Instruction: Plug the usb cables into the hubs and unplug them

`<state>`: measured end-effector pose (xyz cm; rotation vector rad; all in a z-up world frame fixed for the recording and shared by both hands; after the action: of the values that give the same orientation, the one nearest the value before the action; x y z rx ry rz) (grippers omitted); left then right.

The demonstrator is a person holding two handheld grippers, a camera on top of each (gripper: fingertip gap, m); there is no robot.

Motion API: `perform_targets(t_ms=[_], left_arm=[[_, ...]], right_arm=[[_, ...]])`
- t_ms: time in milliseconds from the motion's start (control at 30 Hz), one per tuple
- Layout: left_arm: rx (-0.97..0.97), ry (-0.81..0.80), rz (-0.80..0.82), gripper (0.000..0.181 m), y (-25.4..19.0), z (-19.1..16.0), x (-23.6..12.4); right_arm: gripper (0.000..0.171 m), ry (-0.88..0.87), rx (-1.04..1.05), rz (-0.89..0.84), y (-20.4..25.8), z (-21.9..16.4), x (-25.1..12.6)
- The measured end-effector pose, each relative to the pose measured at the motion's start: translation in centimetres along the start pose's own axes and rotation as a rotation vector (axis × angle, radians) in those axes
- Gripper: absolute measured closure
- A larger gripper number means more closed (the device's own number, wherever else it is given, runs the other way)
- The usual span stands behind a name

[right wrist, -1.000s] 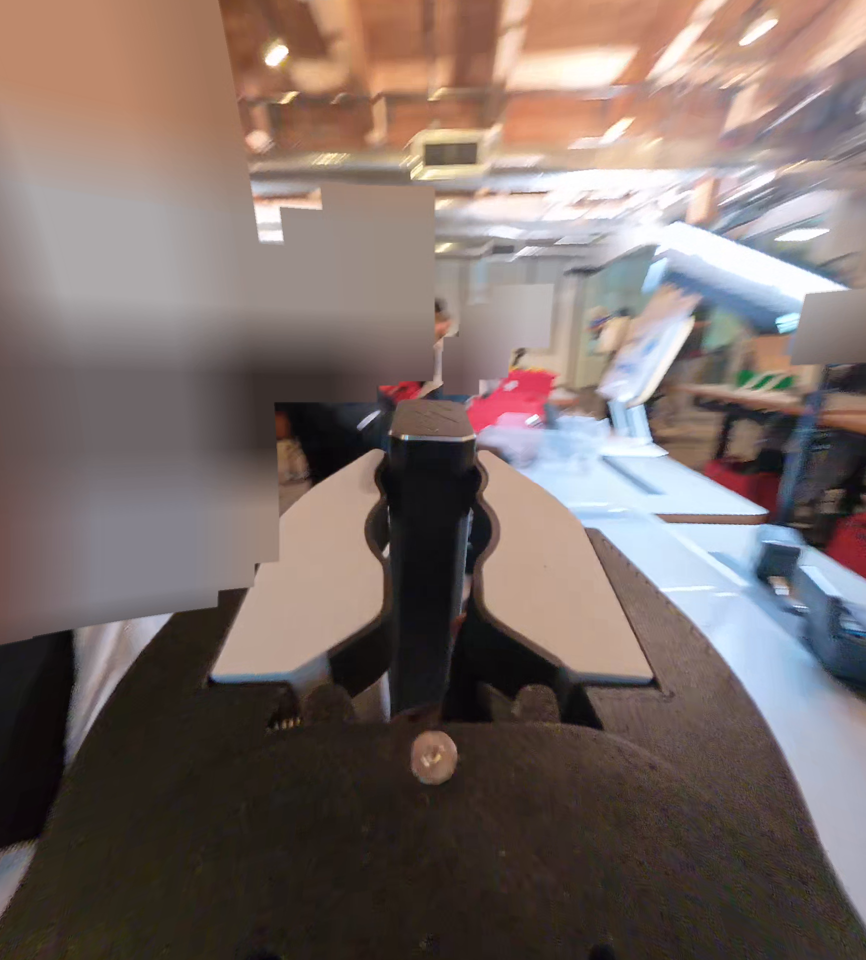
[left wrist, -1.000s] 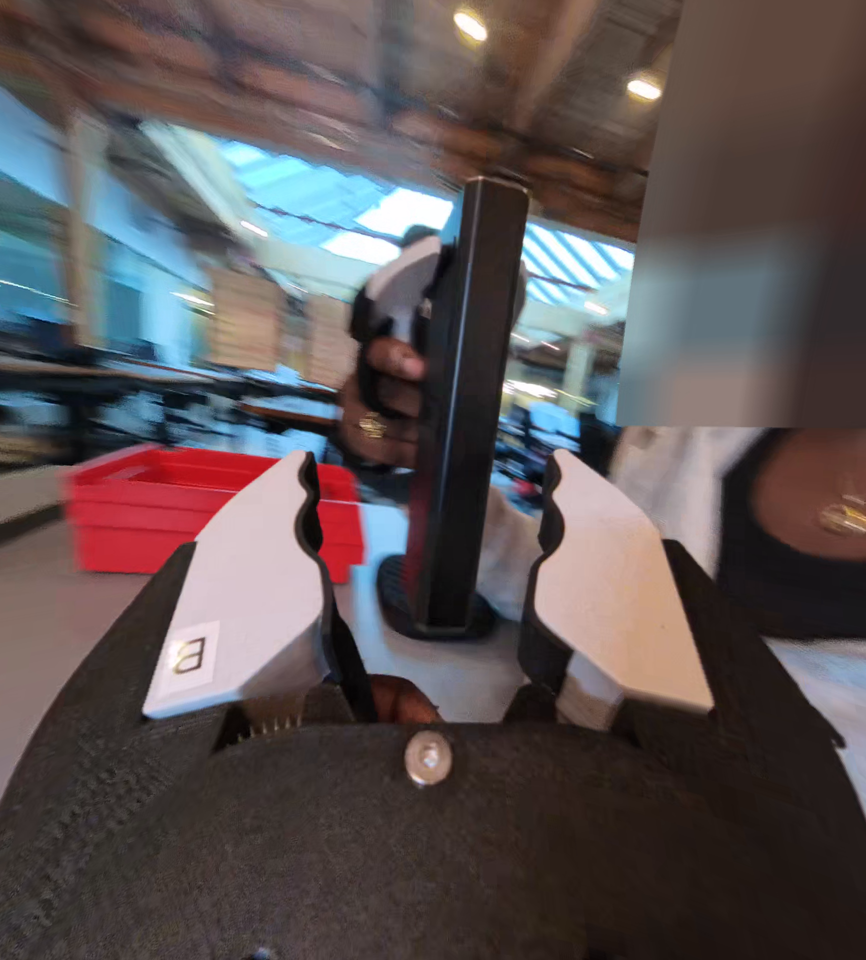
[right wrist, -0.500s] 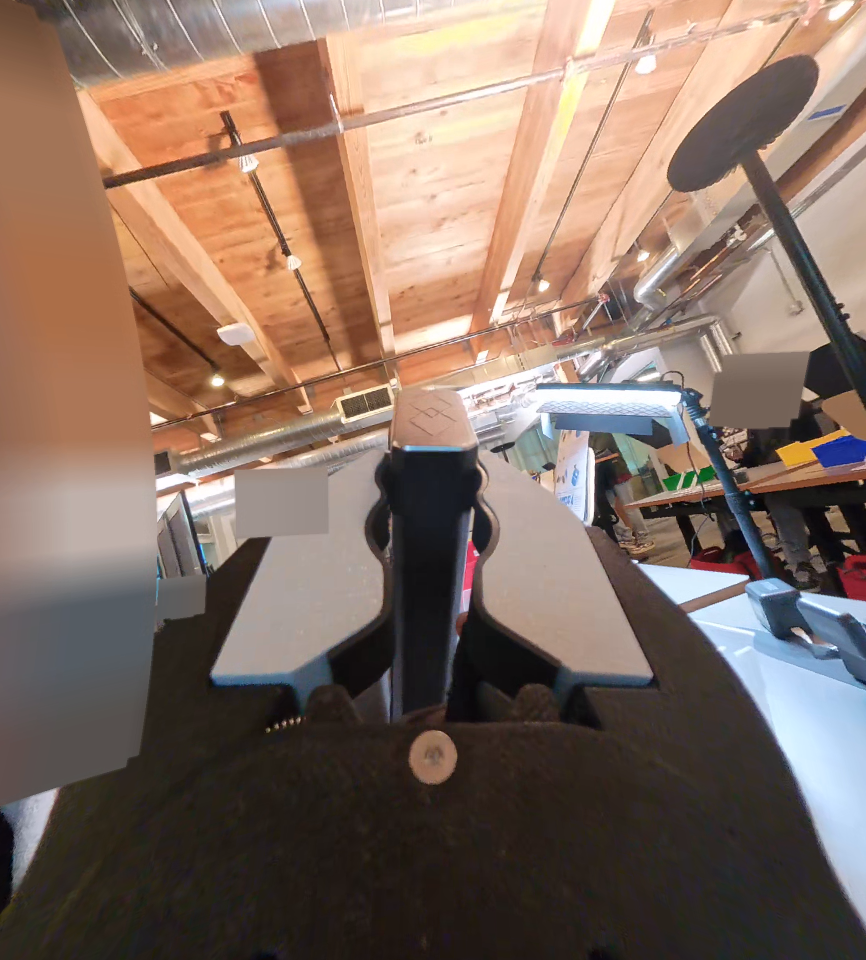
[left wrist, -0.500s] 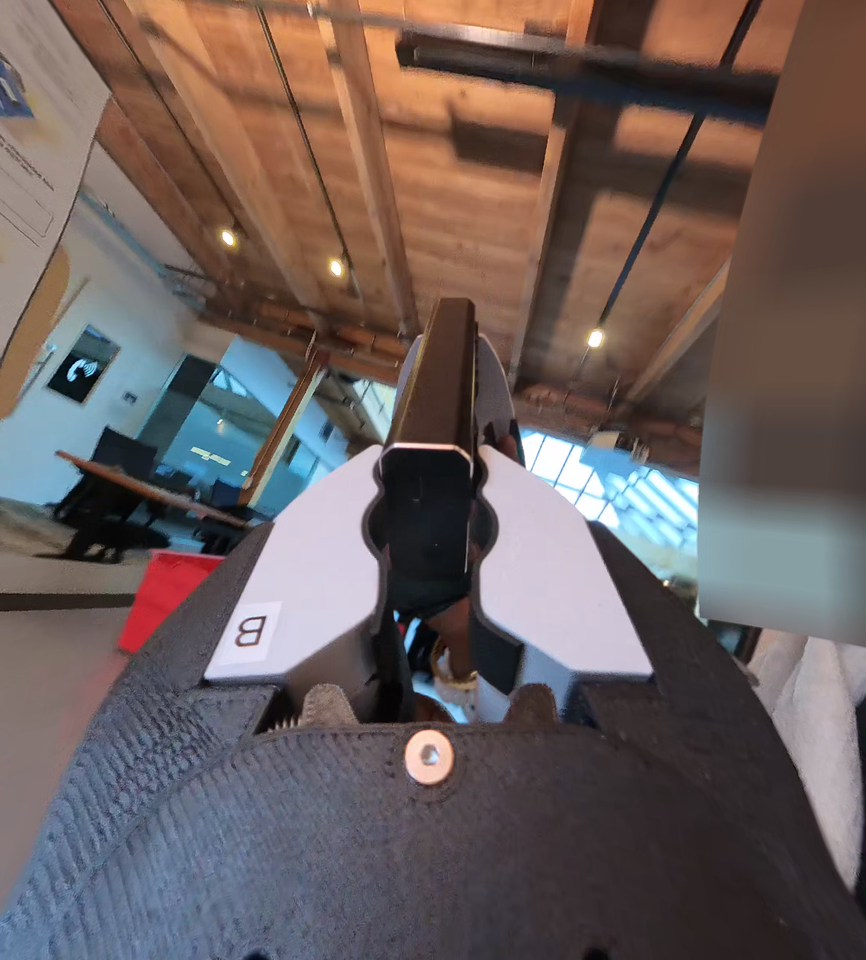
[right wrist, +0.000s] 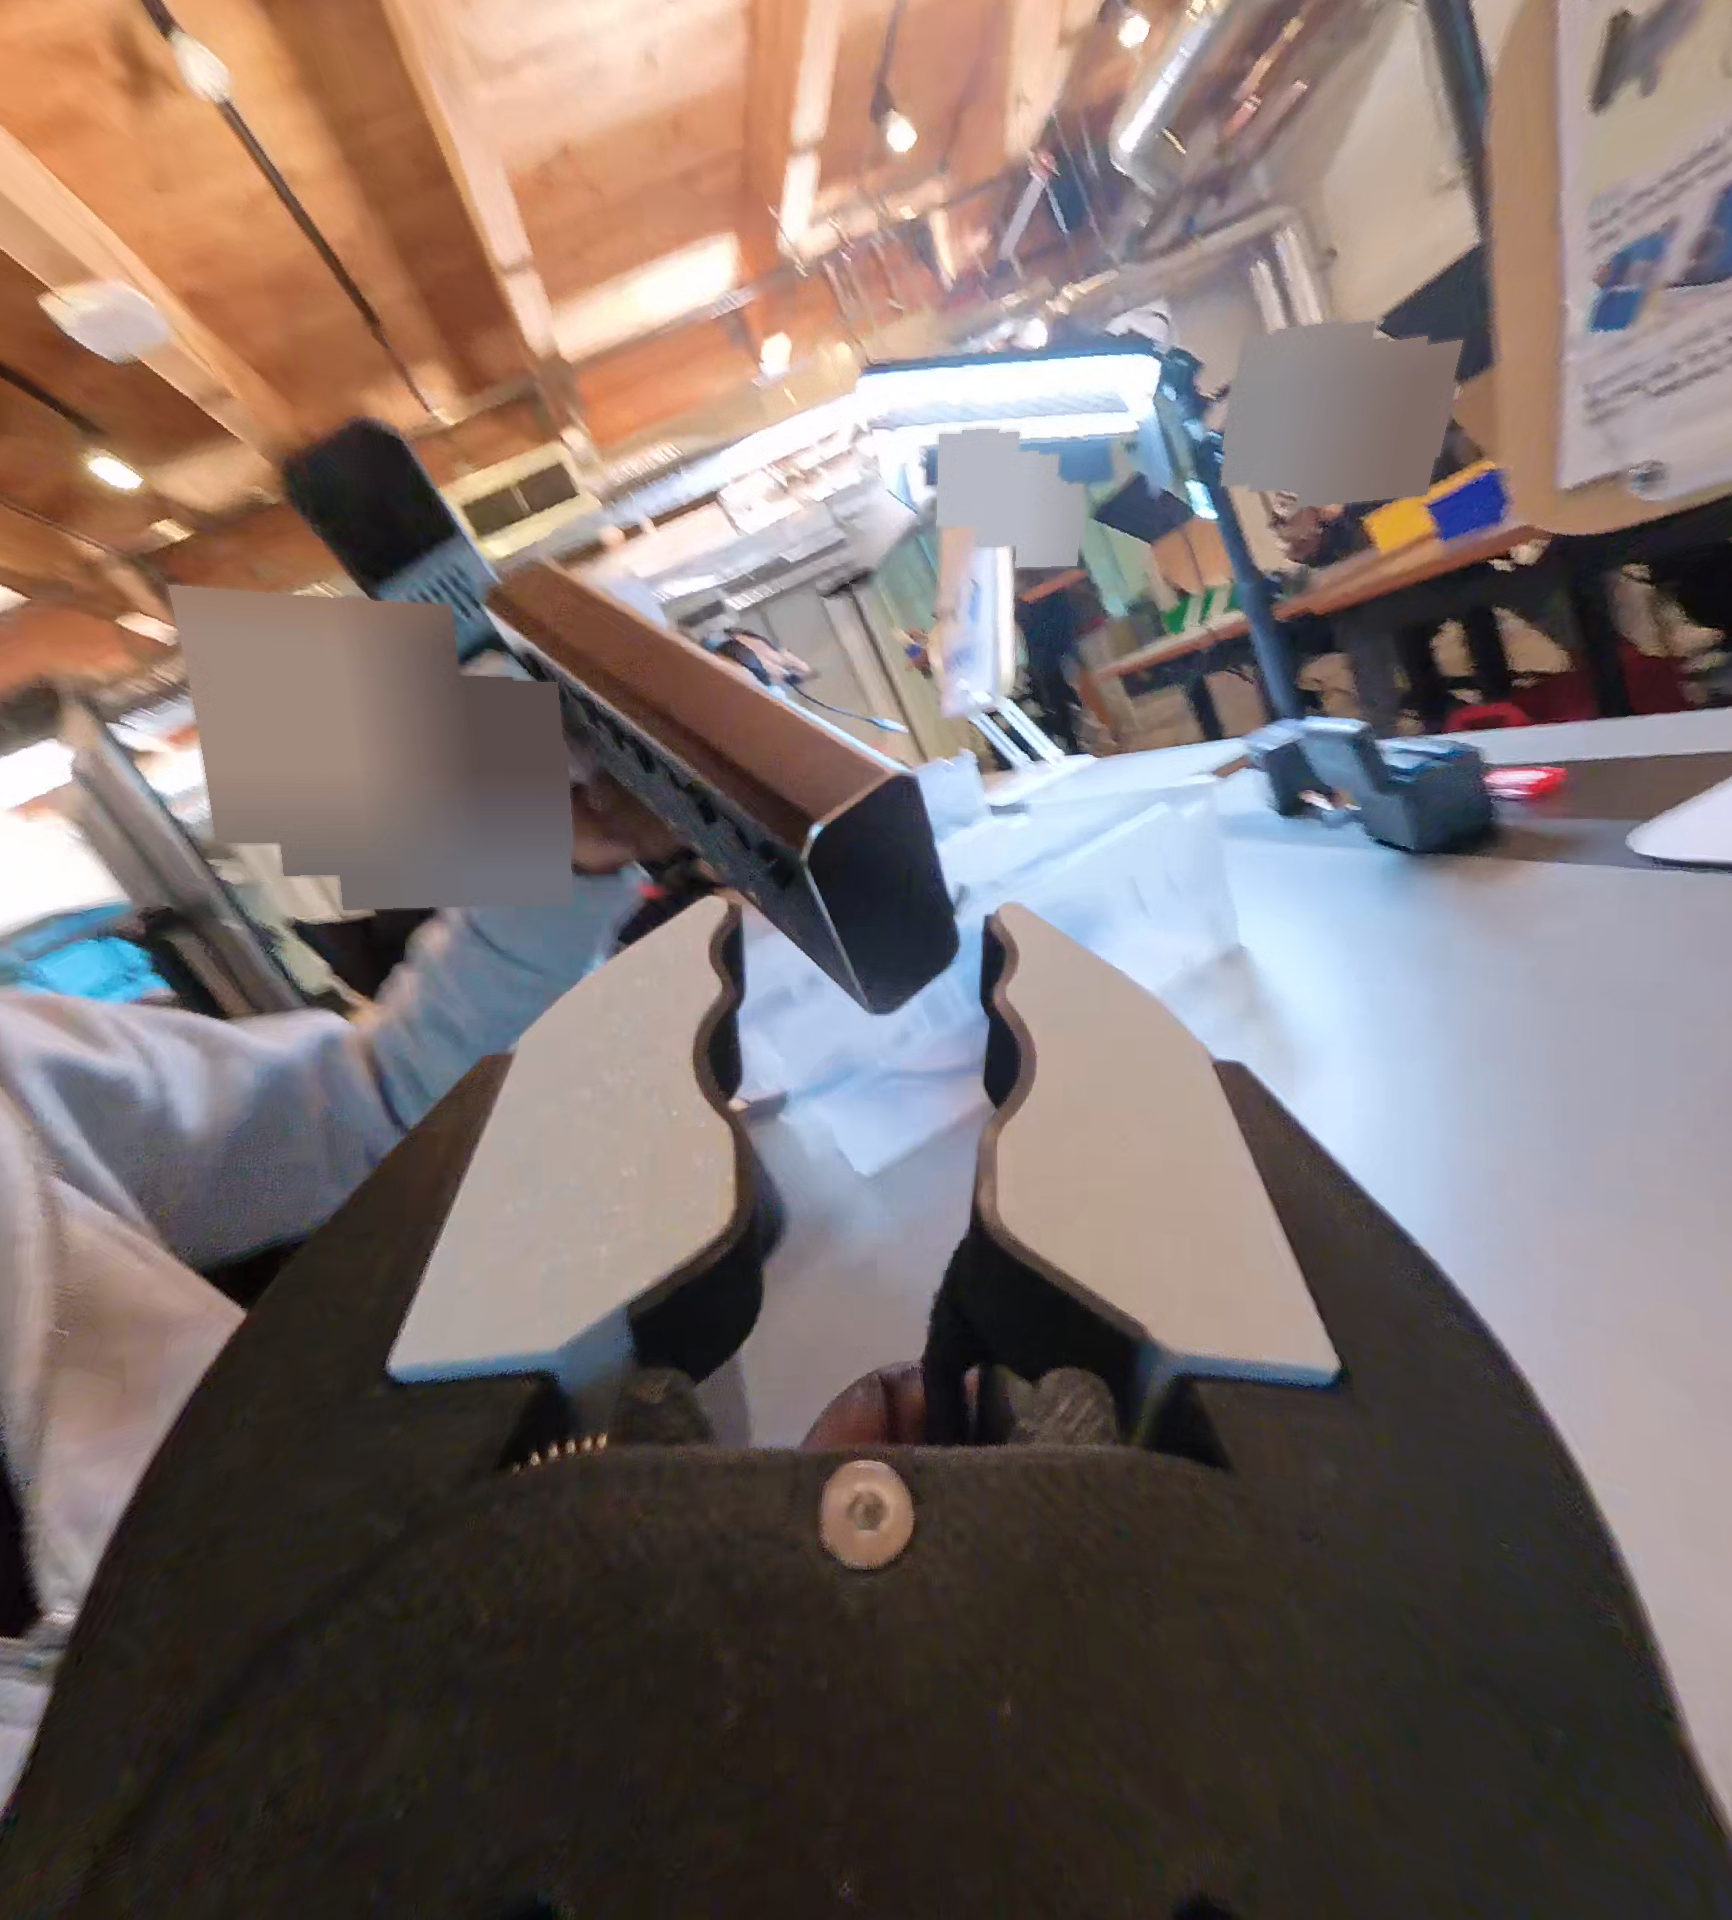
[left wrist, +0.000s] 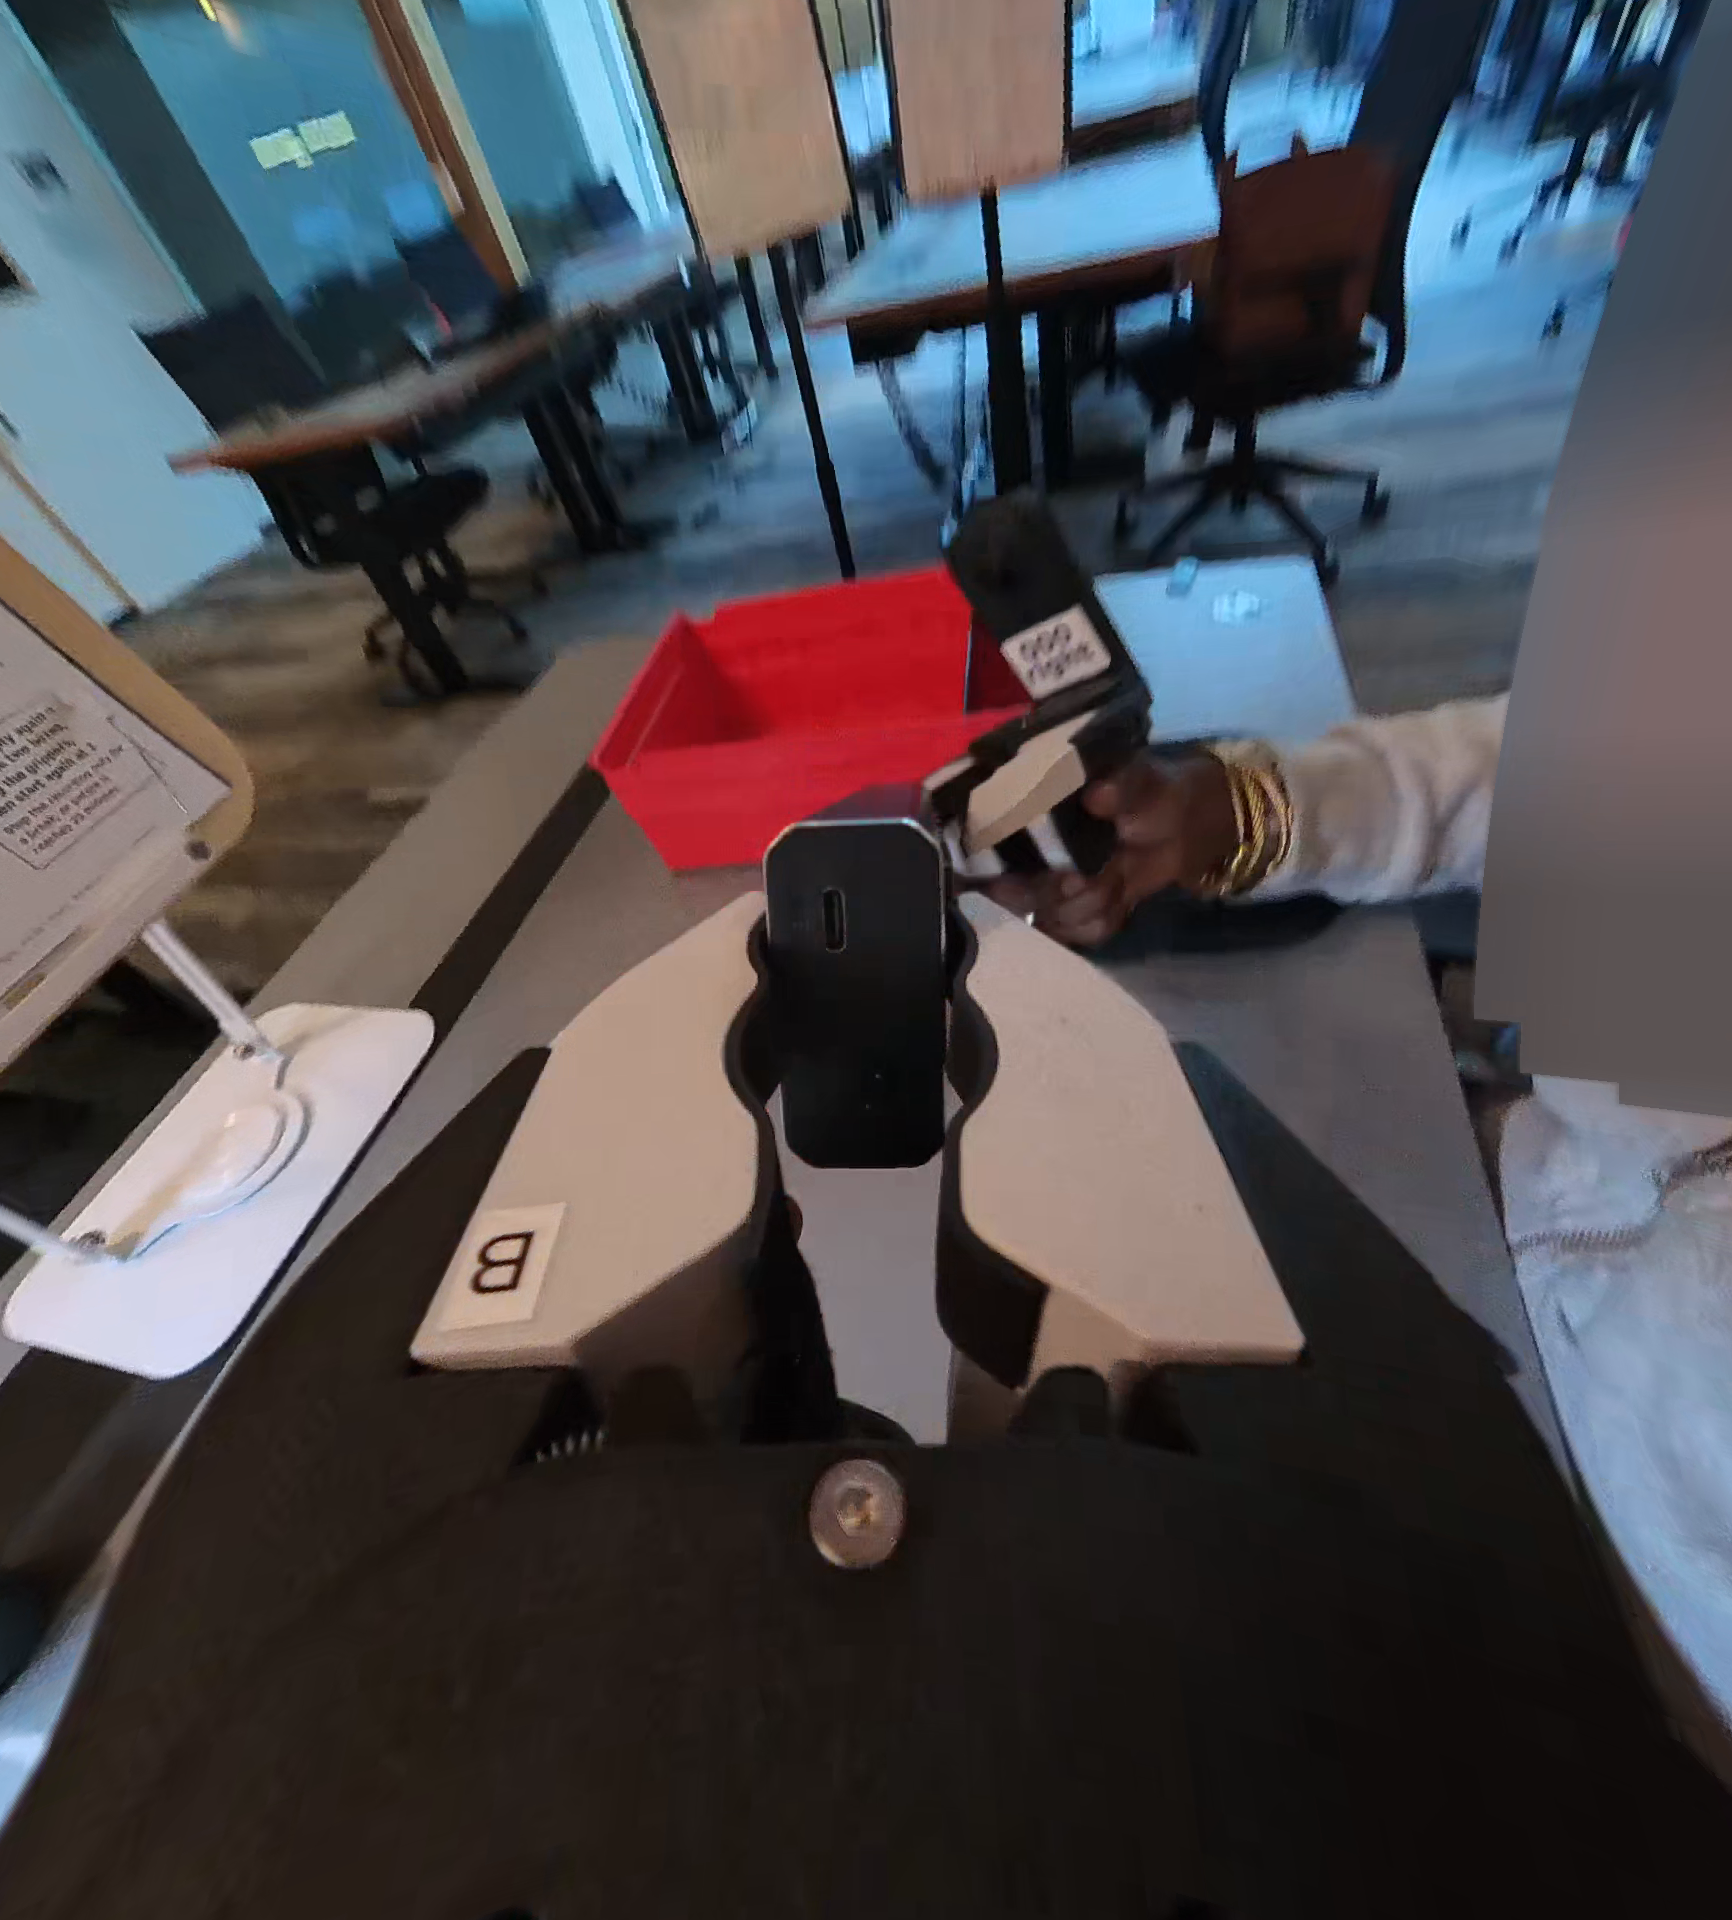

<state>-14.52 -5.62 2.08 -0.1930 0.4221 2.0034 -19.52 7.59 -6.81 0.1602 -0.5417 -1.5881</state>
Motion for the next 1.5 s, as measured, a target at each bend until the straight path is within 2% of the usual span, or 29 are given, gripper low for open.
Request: perform_targets(t_ms=[200, 367, 500, 533, 567, 633, 700, 767, 833, 900, 1000, 1067, 1167, 1267, 1367, 1500], left_arm=[[0.016, 0.369, -0.088, 0.153, 0.9, -1.6, 2.5], [0.085, 0.573, -0.184, 0.153, 0.1, -4.0, 5.3], [0.151, 0.632, -0.236, 0.153, -0.8, -4.5, 7.0], [0.160, 0.634, -0.246, 0.153, -1.0, -4.3, 7.3], [0.169, 0.632, -0.255, 0.153, -1.1, -4.2, 7.5], [0.216, 0.647, -0.225, 0.152, -0.9, -4.3, 7.6], [0.247, 0.582, -0.079, 0.145, 0.2, -3.6, 7.8], [0.202, 0.415, 0.081, 0.140, 1.4, -2.0, 7.4], [0.089, 0.152, 0.239, 0.139, 2.4, -0.4, 6.2], [-0.081, -0.147, 0.323, 0.139, 2.8, 0.1, 4.2], [-0.281, -0.432, 0.396, 0.140, 2.9, -2.2, 1.9], [-0.349, -0.498, 0.452, 0.140, 2.9, -4.5, 1.2], [-0.321, -0.509, 0.491, 0.140, 2.4, -6.6, 1.0], [-0.245, -0.501, 0.539, 0.140, 2.3, -7.4, 0.9], [-0.263, -0.429, 0.514, 0.139, 2.3, -8.3, 1.6], [-0.268, -0.417, 0.493, 0.139, 2.1, -9.0, 2.0]], right_arm=[[0.111, 0.260, -0.307, -0.270, -2.5, -1.0, -1.3], [0.107, 0.442, -0.526, -0.170, 0.1, -1.5, 1.5], [0.113, 0.520, -0.632, -0.085, 1.1, -2.6, 4.3], [0.120, 0.544, -0.650, -0.068, 1.1, -3.0, 4.8], [0.137, 0.559, -0.679, -0.058, 1.0, -3.4, 5.1], [0.141, 0.541, -0.702, -0.061, 0.5, -3.4, 5.3], [0.143, 0.473, -0.685, -0.119, -0.5, -2.7, 5.1], [0.143, 0.403, -0.645, -0.162, -1.9, -2.0, 4.6], [0.143, 0.356, -0.586, -0.210, -3.6, -1.4, 3.9], [0.143, 0.337, -0.569, -0.259, -5.2, -1.4, 3.3], [0.143, 0.318, -0.514, -0.275, -6.8, -2.0, 2.8], [0.143, 0.306, -0.465, -0.278, -7.6, -2.4, 2.7], [0.143, 0.291, -0.466, -0.289, -8.3, -2.7, 2.4], [0.143, 0.274, -0.488, -0.286, -8.6, -3.0, 2.2], [0.143, 0.234, -0.497, -0.277, -8.8, -3.0, 1.9], [0.143, 0.243, -0.522, -0.269, -8.6, -3.2, 1.6]])
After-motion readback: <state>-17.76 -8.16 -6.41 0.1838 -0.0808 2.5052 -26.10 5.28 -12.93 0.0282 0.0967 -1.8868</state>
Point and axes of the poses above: each gripper's, where its closed fingertips meet, x out along the fingers, z out of its top, y = z × x across the jaws, the point moved 3 cm from there along -x, back along the fingers, and after that the axes turned 4 degrees about y, right-handed, at the moved point
